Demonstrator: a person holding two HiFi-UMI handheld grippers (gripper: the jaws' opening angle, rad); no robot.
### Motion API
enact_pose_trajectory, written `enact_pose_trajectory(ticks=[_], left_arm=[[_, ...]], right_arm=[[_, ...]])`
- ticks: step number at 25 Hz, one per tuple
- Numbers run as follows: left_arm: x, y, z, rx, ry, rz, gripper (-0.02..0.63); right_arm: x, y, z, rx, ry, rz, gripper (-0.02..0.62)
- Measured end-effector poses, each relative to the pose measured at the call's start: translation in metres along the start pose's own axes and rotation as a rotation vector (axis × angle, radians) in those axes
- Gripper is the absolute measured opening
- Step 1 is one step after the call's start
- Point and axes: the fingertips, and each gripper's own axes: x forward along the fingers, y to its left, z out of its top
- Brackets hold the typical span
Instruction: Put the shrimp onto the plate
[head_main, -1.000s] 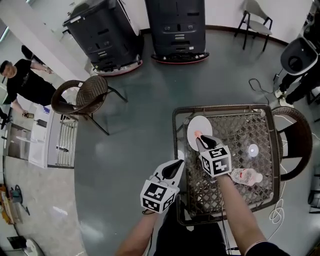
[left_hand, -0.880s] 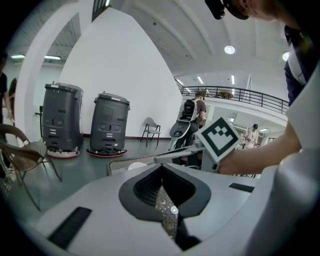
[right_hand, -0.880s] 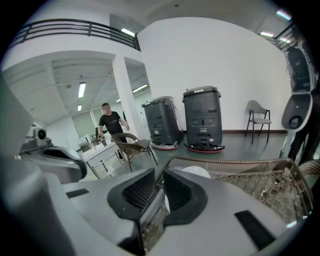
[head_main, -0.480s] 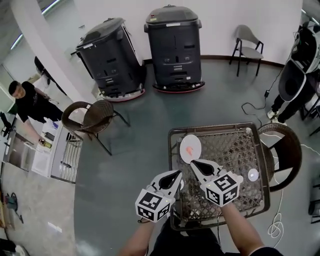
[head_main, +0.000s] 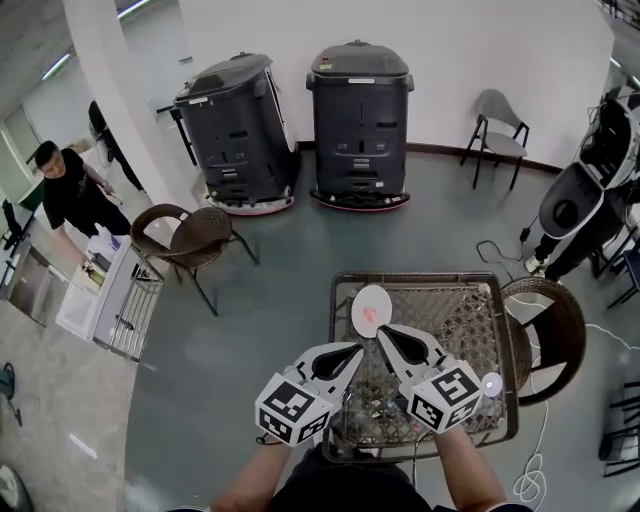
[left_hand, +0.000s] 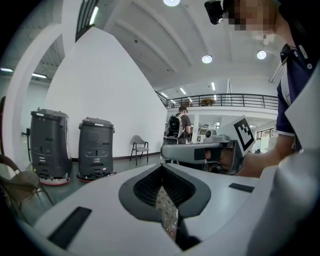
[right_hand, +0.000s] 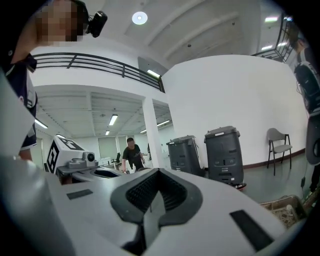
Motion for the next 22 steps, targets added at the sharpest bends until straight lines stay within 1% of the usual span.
enact_pose_trajectory(ticks=[6, 14, 22], left_arm=[[-0.004, -0.010, 0.009, 0.020, -0.014, -0.018, 0.009], [-0.006, -0.013, 0.013, 0.024, -0.015, -0.026, 0.009], [-0.007, -0.014, 0.012, 0.019, -0.012, -0.018, 0.009]], right_arm=[[-0.014, 0.004, 0.014, -0.017, -0.038, -0.013, 0.005], [-0.019, 0.003, 0.016, -0.014, -0.038, -0.030, 0.005], [-0.020, 0.000, 0.015, -0.010, -0.030, -0.045, 0.006]])
